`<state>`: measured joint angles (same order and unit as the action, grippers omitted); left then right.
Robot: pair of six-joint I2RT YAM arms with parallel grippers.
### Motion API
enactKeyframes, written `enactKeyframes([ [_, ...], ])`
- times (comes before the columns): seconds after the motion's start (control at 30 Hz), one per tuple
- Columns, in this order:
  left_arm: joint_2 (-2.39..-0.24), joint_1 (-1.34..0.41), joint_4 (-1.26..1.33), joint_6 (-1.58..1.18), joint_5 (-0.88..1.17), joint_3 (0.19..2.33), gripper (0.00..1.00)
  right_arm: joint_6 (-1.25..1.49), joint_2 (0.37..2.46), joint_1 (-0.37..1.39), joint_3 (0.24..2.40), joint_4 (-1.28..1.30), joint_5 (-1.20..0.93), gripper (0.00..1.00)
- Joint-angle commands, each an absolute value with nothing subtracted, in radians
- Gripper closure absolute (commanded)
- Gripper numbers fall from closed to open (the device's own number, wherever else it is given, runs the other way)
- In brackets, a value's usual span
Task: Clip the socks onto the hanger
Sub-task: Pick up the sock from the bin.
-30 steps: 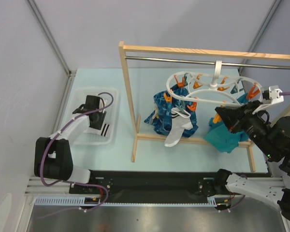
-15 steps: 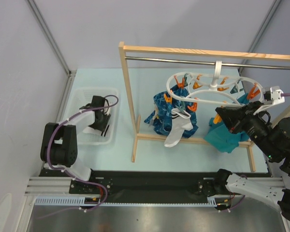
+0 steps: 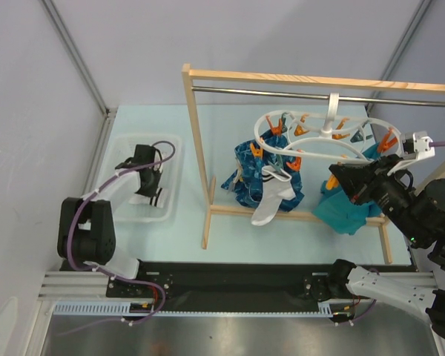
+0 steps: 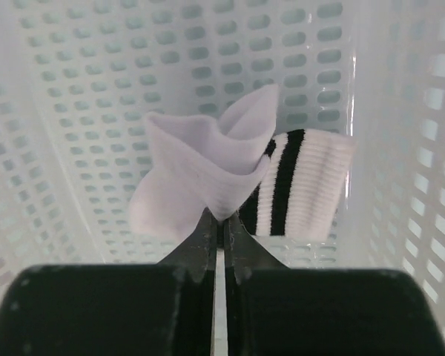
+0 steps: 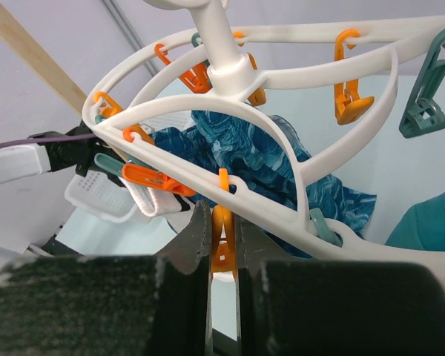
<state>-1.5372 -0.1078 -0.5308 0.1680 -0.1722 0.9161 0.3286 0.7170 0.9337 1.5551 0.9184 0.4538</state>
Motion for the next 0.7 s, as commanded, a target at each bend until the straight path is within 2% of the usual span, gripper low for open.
enactKeyframes([
  [0.0,-1.389,-0.097,-0.538,0.060,-0.228,0.963,1.00,0.333,0.733,0.937,1.555,0.951,0.390,1.00],
  [0.13,-1.284,-0.094,-0.589,-0.098,-0.259,1.006,1.00,0.334,0.749,0.937,1.559,0.960,0.399,1.00],
  [0.3,-1.148,-0.094,-0.635,-0.207,-0.149,1.040,1.00,0.347,0.750,0.937,1.549,0.971,0.414,1.00],
  [0.53,-0.813,-0.094,-0.496,-0.310,0.205,0.944,1.00,0.360,0.755,0.937,1.552,0.979,0.408,1.00],
  [0.57,-0.749,-0.094,-0.471,-0.340,0.335,0.918,1.00,0.364,0.758,0.937,1.555,0.985,0.408,1.00],
  [0.67,-0.642,-0.095,-0.324,-0.463,0.527,0.853,1.00,0.370,0.758,0.937,1.557,0.996,0.410,1.00],
])
